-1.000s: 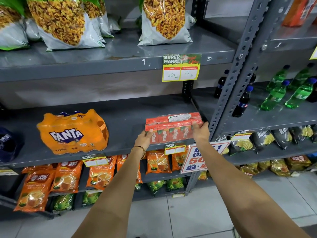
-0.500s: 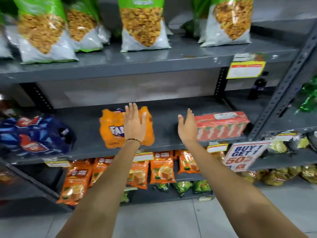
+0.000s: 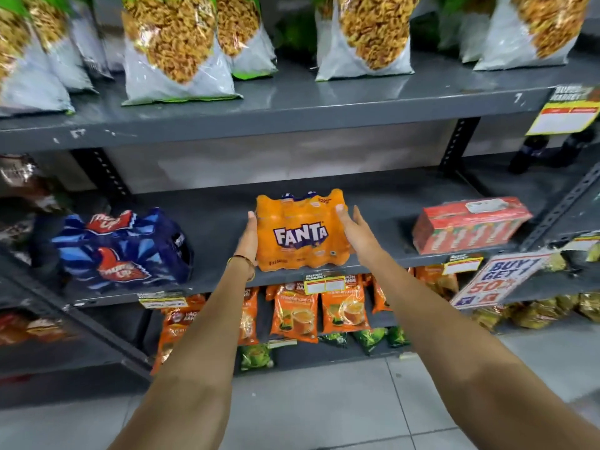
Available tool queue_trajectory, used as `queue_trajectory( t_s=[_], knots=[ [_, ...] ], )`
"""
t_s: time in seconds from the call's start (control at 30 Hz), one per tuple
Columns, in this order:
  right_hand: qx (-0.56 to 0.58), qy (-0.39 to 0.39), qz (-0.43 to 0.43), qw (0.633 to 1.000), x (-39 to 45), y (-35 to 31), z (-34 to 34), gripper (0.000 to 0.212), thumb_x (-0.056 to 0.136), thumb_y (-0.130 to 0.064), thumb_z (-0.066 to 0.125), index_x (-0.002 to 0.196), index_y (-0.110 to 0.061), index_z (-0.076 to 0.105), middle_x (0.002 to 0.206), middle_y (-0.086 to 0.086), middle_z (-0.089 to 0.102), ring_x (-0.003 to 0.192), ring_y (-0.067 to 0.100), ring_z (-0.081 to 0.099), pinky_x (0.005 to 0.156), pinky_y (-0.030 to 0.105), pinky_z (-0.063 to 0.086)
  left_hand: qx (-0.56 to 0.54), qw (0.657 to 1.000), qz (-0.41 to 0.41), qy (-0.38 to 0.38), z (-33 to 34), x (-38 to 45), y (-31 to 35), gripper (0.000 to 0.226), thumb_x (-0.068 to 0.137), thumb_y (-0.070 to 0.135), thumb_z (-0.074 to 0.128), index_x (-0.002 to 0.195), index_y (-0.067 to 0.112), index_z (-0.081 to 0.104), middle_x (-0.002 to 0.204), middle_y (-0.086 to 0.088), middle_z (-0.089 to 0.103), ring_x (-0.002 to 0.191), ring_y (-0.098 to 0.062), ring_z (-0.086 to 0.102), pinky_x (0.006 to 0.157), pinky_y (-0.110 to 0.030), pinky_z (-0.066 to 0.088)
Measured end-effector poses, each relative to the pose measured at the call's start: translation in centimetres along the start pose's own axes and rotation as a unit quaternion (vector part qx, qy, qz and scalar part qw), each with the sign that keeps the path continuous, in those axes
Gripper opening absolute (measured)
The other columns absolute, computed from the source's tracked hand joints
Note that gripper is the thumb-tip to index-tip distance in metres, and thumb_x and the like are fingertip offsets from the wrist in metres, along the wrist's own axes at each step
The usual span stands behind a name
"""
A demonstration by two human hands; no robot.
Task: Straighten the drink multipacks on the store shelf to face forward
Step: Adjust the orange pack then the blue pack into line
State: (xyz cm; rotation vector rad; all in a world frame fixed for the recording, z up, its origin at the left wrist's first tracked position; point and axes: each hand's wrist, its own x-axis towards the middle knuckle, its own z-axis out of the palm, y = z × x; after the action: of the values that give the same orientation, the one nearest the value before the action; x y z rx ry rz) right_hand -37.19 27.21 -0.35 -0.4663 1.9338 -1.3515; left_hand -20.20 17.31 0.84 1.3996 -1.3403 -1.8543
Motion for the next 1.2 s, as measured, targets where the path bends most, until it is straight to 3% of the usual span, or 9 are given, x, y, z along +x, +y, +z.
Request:
queue_trajectory(
  t_s=[0.07,0.13,0.27,0.7,0.9,1.2],
  knots=[
    [-0.022,0.0,0.005,1.0,0.2,-0.1,0.2,0.08,0.087,-0.068,0.037,0.152,-0.031,0.01,0.157,0.006,0.027,0.14,0.033,0.034,0.112,0.052,0.032,-0.004,1.0,-0.001,0.002,0.0,0.5,-0.2,0.07,0.088,0.068,0.025,0.138,0.021,0.039,0.125,-0.002,0.056,0.118,-0.029,0.053,0.095,-0.045,0.042],
    [-0.023,0.0,0.003,1.0,0.4,0.0,0.4,0.075,0.087,-0.069,0.035,0.15,-0.03,0.022,0.153,0.008,0.036,0.136,0.033,0.041,0.11,0.053,0.036,-0.008,1.0,-0.001,0.01,-0.1,1.8,-0.7,0.077,0.081,0.076,0.028,0.137,0.025,0.04,0.135,-0.008,0.055,0.121,-0.031,0.053,0.104,-0.053,0.04],
    [-0.008,0.013,0.003,1.0,0.7,0.2,0.2,0.072,0.086,-0.069,0.037,0.145,-0.028,0.034,0.147,0.008,0.044,0.131,0.032,0.047,0.108,0.054,0.038,-0.007,1.0,-0.002,0.011,0.3,2.1,-0.8,0.081,0.078,0.079,0.027,0.139,0.026,0.037,0.141,-0.011,0.05,0.127,-0.034,0.049,0.107,-0.059,0.035],
    [0.004,0.033,0.022,0.999,1.5,0.5,-3.6,0.071,0.086,-0.069,0.038,0.143,-0.028,0.037,0.144,0.009,0.049,0.126,0.035,0.051,0.104,0.058,0.04,0.008,1.0,-0.004,-0.014,4.1,1.0,-0.7,0.069,0.089,0.065,0.025,0.141,0.021,0.034,0.145,-0.013,0.045,0.132,-0.035,0.044,0.11,-0.057,0.032],
    [0.008,0.024,0.024,0.999,1.4,0.5,-3.6,0.072,0.084,-0.072,0.039,0.142,-0.029,0.038,0.142,0.009,0.051,0.124,0.034,0.053,0.104,0.058,0.041,0.023,1.0,0.014,-0.01,4.1,1.0,-0.9,0.065,0.091,0.062,0.022,0.139,0.02,0.037,0.14,-0.014,0.051,0.126,-0.035,0.051,0.101,-0.051,0.041],
    [0.001,0.036,0.021,0.999,1.5,0.5,-3.4,0.068,0.087,-0.068,0.037,0.141,-0.027,0.039,0.141,0.008,0.052,0.124,0.032,0.053,0.104,0.055,0.042,0.03,0.999,0.023,-0.001,4.2,1.0,-1.1,0.063,0.092,0.062,0.02,0.136,0.022,0.04,0.137,-0.013,0.054,0.122,-0.034,0.054,0.098,-0.051,0.043]
  ],
)
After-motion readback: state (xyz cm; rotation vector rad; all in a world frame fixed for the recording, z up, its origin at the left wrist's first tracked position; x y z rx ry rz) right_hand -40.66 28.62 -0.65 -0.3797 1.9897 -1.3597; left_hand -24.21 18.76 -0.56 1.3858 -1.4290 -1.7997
